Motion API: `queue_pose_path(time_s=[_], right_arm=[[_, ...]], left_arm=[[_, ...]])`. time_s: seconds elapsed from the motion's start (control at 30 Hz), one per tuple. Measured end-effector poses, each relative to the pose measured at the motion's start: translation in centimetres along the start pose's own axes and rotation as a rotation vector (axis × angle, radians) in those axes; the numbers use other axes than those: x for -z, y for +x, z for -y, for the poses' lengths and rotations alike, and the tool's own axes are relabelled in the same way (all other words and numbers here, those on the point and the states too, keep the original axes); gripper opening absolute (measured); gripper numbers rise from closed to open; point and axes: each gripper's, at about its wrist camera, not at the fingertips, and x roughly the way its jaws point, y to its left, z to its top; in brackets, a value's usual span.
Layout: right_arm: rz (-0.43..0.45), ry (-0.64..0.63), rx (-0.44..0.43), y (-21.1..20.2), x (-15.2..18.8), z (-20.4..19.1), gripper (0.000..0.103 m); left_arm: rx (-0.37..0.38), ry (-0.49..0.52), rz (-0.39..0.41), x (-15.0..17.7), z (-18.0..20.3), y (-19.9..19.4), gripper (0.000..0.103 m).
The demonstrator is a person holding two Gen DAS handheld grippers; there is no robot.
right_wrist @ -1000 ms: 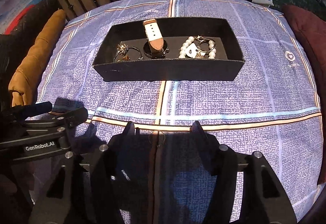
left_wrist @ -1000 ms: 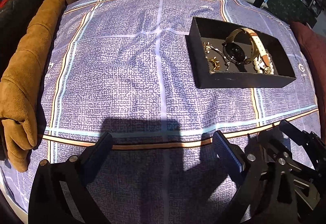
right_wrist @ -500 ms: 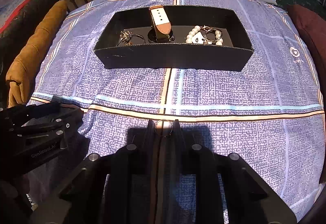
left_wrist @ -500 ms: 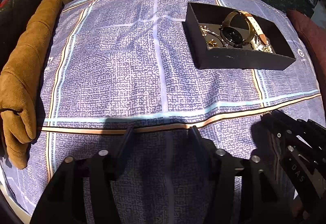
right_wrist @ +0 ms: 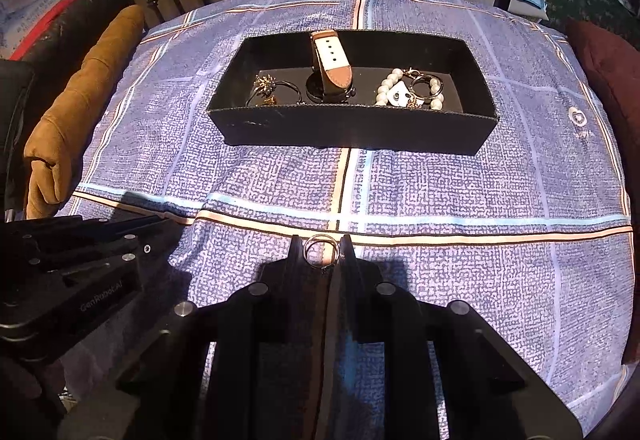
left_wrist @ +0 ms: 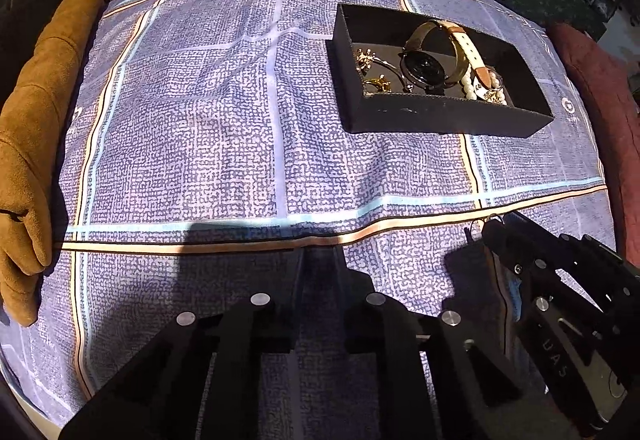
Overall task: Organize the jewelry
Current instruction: 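Lift the silver ring with the right tool and carry it toward the box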
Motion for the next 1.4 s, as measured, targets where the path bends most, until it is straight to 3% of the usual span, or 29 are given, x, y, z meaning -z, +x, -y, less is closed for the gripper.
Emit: queue_pose_path(time_s=[0.13, 0.27, 0.47, 0.83, 1.4], right_arm=[[0.005, 0.001, 0.000, -0.2, -0.1, 0.1, 0.020], [0.007, 0.006, -0.004, -0.4, -0.3, 0.2, 0.020], [0.015, 0.009, -0.004, -0.8, -0.7, 0.4, 0.020], [0.050, 0.022, -0.004, -2.3, -1.9, 1.1, 0.020], [0.126, 0.003, -0.030, -5.7, -5.3, 3.2, 0.020]], left_arm=[[0.001, 0.014, -0.002, -0.7, 0.2, 0.1, 0.000], [-0.020, 0.042, 0.031, -1.3, 0.5, -0.3, 0.000], [-0.015, 0.047, 0.015, -2.1, 0.6, -0.3, 0.000], [-0.022, 0.031, 0.012, -2.8, 1.1, -0.9, 0.000], [-0.046, 0.006, 0.070, -5.2, 3.5, -3.6, 0.000]])
